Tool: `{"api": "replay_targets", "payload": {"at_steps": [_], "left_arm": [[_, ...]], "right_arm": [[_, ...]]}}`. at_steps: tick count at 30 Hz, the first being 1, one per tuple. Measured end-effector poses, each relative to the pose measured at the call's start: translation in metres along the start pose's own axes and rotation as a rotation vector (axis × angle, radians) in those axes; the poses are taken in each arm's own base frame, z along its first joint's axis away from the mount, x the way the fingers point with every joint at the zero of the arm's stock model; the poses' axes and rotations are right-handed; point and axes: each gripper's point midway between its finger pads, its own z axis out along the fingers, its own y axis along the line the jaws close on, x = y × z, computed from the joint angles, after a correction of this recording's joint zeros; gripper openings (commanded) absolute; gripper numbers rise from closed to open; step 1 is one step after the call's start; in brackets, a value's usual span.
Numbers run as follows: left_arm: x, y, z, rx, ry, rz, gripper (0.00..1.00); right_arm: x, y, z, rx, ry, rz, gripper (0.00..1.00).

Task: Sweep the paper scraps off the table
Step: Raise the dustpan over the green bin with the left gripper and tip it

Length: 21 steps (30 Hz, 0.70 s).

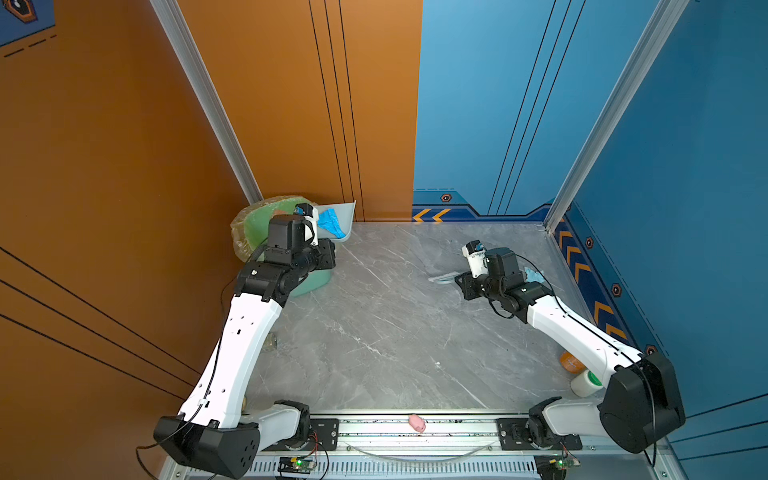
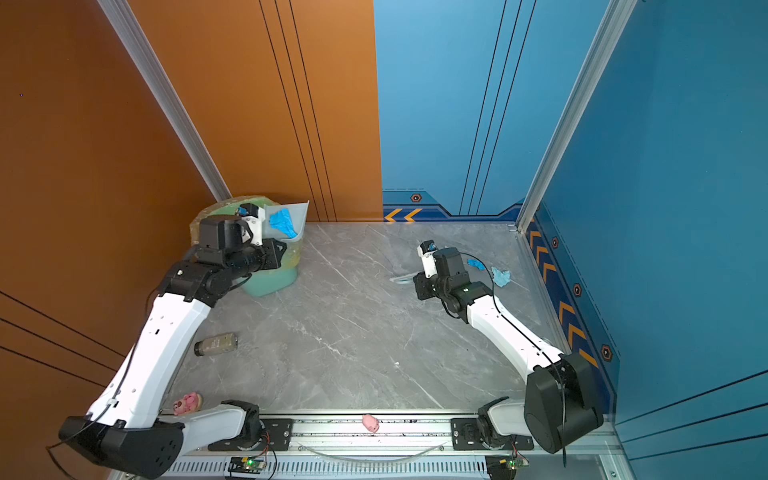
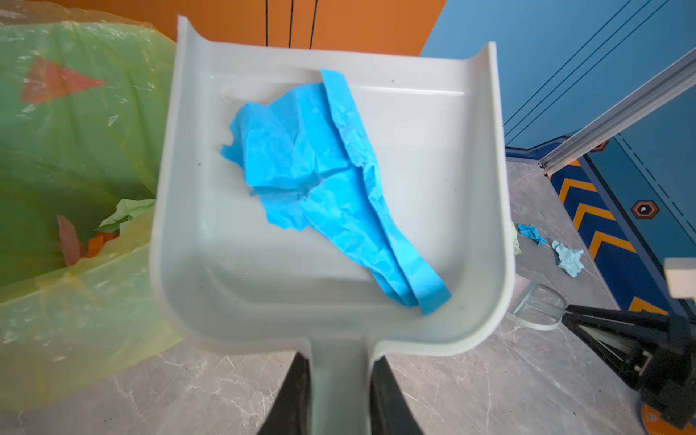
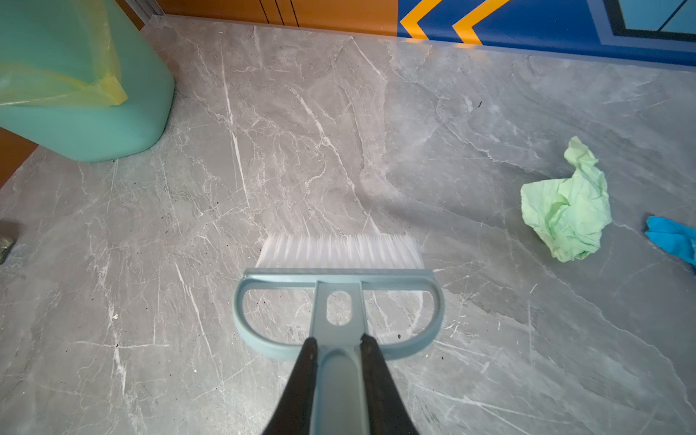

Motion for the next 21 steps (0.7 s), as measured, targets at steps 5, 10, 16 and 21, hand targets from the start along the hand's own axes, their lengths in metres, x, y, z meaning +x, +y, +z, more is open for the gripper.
{"api": "replay_targets", "payload": {"at_steps": [5,10,16,21], "left_arm": [[-0.008,0.009,0.0,0.013,0.0,-0.061,0.0],[-0.013,0.019,-0.001,0.034,-0.002,-0.141,0.0],[-0.027,0.03,-0.004,0.085,-0.044,-0.255,0.0],[-0.037,0.043,-0.002,0.156,-0.078,-0.381,0.0]], "right_arm": [[-0.002,0.005,0.001,-0.011,-0.01,-0.01,0.0],[-0.001,0.005,0.003,-0.011,-0.004,-0.01,0.0],[-0.001,0.005,0.003,-0.011,-0.004,-0.01,0.0],[-0.001,0.005,0.003,-0.011,-0.004,-0.01,0.0]]}}
